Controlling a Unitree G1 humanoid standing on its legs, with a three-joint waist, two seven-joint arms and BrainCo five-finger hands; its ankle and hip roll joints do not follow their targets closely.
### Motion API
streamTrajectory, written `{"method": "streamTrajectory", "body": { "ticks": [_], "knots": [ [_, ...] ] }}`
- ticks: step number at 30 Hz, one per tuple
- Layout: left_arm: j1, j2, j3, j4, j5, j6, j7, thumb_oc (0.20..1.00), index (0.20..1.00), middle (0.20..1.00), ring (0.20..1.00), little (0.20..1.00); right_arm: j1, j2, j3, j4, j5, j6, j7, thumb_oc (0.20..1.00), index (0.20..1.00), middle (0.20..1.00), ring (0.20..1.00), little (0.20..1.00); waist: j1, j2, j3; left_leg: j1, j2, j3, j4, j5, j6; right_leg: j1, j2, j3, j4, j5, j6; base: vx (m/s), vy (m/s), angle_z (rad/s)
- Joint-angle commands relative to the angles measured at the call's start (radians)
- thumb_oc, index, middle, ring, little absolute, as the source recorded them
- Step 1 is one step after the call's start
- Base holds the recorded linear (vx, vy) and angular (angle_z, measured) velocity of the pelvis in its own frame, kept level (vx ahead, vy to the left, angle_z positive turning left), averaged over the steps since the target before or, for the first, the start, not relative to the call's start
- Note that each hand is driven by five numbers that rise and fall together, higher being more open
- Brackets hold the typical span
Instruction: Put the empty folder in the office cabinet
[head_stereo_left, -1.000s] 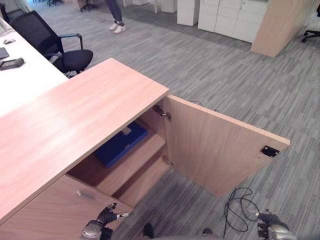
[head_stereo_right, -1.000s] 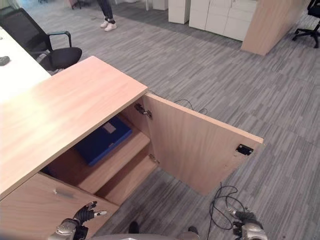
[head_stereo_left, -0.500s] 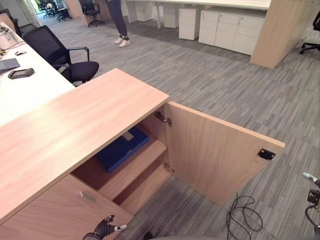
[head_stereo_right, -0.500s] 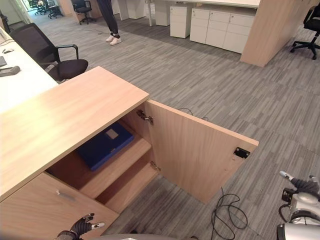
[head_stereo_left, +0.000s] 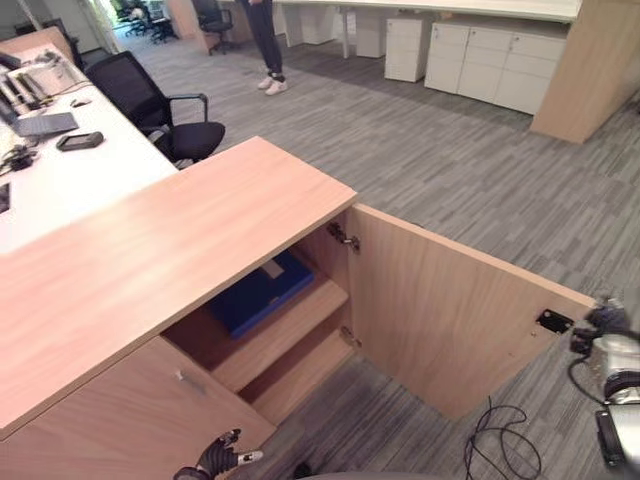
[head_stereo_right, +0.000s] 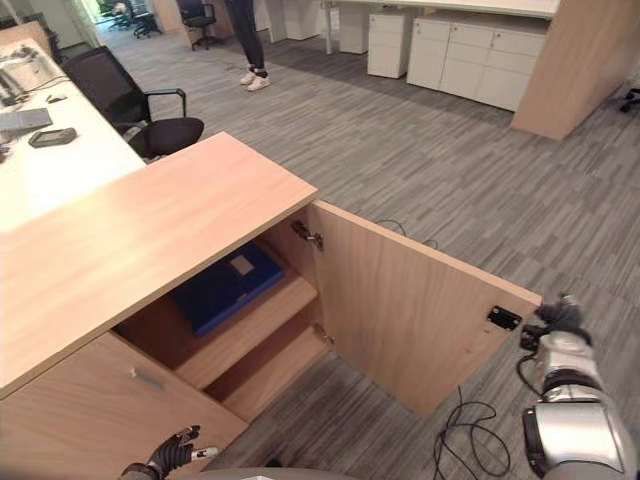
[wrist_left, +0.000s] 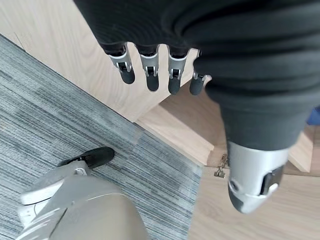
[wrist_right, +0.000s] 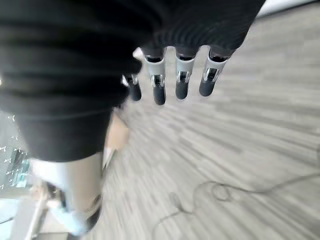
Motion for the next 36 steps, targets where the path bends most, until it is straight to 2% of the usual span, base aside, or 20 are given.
{"method": "streamTrajectory", "body": {
  "ticks": [1,4,7,13,16,21,24,29,31,36],
  "knots": [
    [-0.082,0.035,-0.022,0.003,-0.010,-0.020,0.007,1.000,1.000,1.000,1.000,1.000,-0.120,0.061,0.039,0.009,0.017,-0.048,0.006,1.000,1.000,1.000,1.000,1.000,0.042,-0.033,0.051,0.091,0.042,0.026,0.023,-0.097,-0.028,0.011,-0.029,-0.045,0.036,-0.045,0.047,0.00,0.000,0.00],
    [-0.081,0.025,-0.015,0.011,-0.007,-0.018,0.014,1.000,1.000,1.000,1.000,1.000,-0.080,0.168,0.080,-0.015,-0.012,-0.044,0.018,1.000,1.000,1.000,1.000,1.000,0.051,-0.029,0.058,0.084,0.045,0.014,0.025,-0.091,-0.029,0.013,-0.025,-0.053,0.038,-0.050,0.040,-0.04,-0.025,0.03],
    [-0.082,0.019,-0.003,0.018,-0.005,-0.018,0.019,1.000,1.000,1.000,1.000,1.000,-0.032,0.229,0.107,-0.048,-0.036,-0.043,0.033,1.000,1.000,1.000,1.000,1.000,0.053,-0.029,0.061,0.080,0.047,0.007,0.025,-0.088,-0.031,0.014,-0.023,-0.060,0.036,-0.050,0.037,-0.01,-0.005,0.01],
    [-0.081,0.014,0.026,0.023,-0.004,-0.021,0.025,1.000,1.000,1.000,1.000,1.000,0.056,0.283,0.126,-0.119,-0.057,-0.047,0.061,1.000,1.000,1.000,1.000,1.000,0.049,-0.029,0.066,0.072,0.050,0.002,0.024,-0.082,-0.034,0.011,-0.019,-0.066,0.035,-0.050,0.034,-0.01,-0.010,0.02],
    [-0.075,0.011,0.072,0.027,0.010,-0.018,0.033,1.000,1.000,1.000,1.000,1.000,0.200,0.312,0.154,-0.286,-0.103,-0.051,0.107,1.000,1.000,1.000,1.000,1.000,0.038,-0.030,0.074,0.066,0.056,-0.001,0.023,-0.076,-0.040,0.006,-0.015,-0.071,0.035,-0.053,0.031,-0.01,-0.025,0.05],
    [-0.070,0.016,0.105,0.023,0.031,-0.014,0.033,1.000,1.000,1.000,1.000,1.000,0.327,0.290,0.175,-0.468,-0.166,-0.047,0.151,1.000,1.000,1.000,1.000,1.000,0.029,-0.034,0.078,0.062,0.064,-0.004,0.021,-0.072,-0.045,0.004,-0.009,-0.077,0.036,-0.058,0.028,-0.01,-0.044,0.10],
    [-0.080,0.030,0.132,0.030,0.052,-0.015,0.025,1.000,1.000,1.000,1.000,1.000,0.434,0.213,0.225,-0.675,-0.245,-0.053,0.244,1.000,1.000,1.000,1.000,1.000,0.022,-0.042,0.085,0.057,0.077,-0.010,0.023,-0.062,-0.057,0.009,0.002,-0.090,0.036,-0.067,0.021,-0.01,-0.098,0.14],
    [-0.112,0.033,0.129,0.086,0.078,-0.021,0.022,1.000,1.000,1.000,1.000,1.000,0.448,0.122,0.282,-0.765,-0.306,-0.066,0.306,1.000,1.000,1.000,1.000,1.000,0.022,-0.047,0.088,0.054,0.087,-0.020,0.022,-0.053,-0.068,0.015,0.012,-0.104,0.035,-0.076,0.015,0.00,-0.054,0.11],
    [-0.128,0.026,0.123,0.115,0.082,-0.025,0.021,1.000,1.000,1.000,1.000,1.000,0.439,0.073,0.330,-0.829,-0.316,-0.075,0.351,1.000,1.000,1.000,1.000,1.000,0.029,-0.047,0.092,0.044,0.098,-0.030,0.023,-0.037,-0.084,0.022,0.023,-0.120,0.031,-0.084,0.008,-0.04,-0.090,0.16],
    [-0.133,0.011,0.122,0.135,0.079,-0.026,0.028,1.000,1.000,1.000,1.000,1.000,0.407,0.077,0.375,-0.877,-0.291,-0.079,0.383,1.000,1.000,1.000,1.000,1.000,0.042,-0.043,0.100,0.028,0.107,-0.045,0.024,-0.020,-0.100,0.026,0.034,-0.145,0.025,-0.089,0.000,-0.03,-0.058,0.16]
  ]
}}
